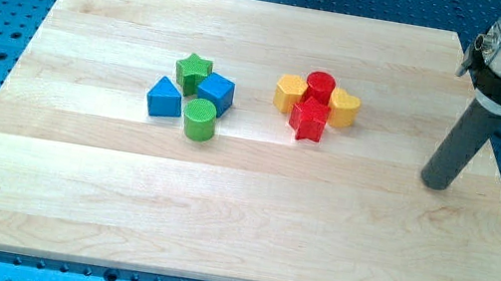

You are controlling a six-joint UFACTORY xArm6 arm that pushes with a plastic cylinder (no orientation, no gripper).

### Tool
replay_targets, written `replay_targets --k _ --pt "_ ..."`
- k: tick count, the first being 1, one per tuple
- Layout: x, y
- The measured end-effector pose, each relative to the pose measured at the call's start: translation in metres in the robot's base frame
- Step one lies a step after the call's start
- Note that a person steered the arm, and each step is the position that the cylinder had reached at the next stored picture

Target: Keep your hand vertically below the red star

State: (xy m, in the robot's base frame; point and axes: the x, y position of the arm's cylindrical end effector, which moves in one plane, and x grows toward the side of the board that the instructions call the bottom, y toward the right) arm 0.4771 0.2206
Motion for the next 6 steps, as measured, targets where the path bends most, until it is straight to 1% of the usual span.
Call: replay_targets --k 1,2,3,4,6 --pt "0.000 0.000" --pt "-0.014 0.017" --pt "-0.014 0.014" --pt "-0.015 -0.043" --pt "-0.017 -0.053"
